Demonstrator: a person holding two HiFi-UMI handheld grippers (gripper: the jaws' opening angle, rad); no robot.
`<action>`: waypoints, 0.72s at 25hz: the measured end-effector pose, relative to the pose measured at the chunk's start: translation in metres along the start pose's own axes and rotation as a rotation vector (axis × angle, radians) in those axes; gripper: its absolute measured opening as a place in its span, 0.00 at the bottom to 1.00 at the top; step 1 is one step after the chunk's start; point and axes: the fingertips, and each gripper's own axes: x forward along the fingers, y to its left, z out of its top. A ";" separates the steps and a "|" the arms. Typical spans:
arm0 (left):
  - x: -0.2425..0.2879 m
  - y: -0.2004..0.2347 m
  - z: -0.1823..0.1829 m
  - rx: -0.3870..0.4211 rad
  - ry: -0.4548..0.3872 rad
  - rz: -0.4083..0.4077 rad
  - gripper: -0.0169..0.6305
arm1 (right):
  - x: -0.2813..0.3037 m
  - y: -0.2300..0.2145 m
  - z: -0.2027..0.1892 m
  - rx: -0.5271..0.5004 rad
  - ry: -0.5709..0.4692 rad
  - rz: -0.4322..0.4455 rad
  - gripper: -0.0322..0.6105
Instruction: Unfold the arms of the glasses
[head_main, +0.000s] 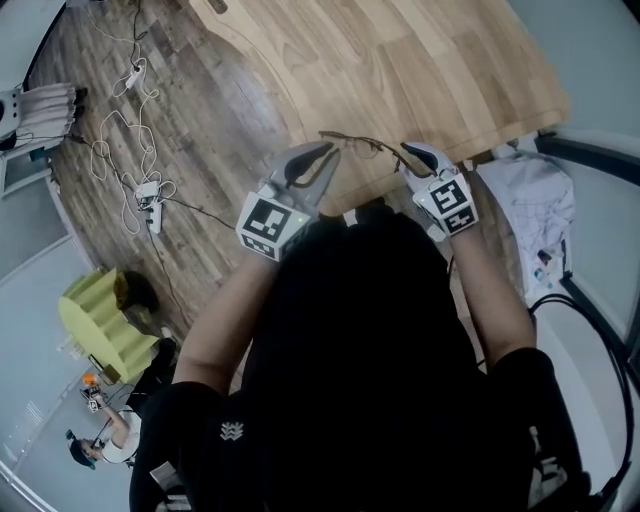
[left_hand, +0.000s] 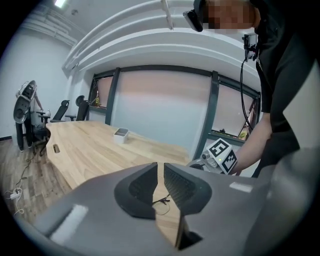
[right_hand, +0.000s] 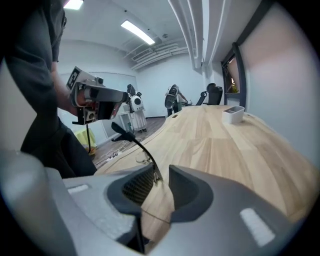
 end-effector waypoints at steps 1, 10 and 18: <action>-0.001 0.003 -0.001 -0.003 0.003 0.002 0.10 | 0.001 -0.008 0.002 0.011 0.000 -0.016 0.18; -0.024 0.042 -0.013 0.014 0.062 0.038 0.07 | 0.011 -0.055 0.010 0.051 0.036 -0.145 0.18; 0.023 0.046 -0.033 0.041 0.118 -0.095 0.07 | 0.001 -0.001 -0.012 0.134 0.078 -0.165 0.18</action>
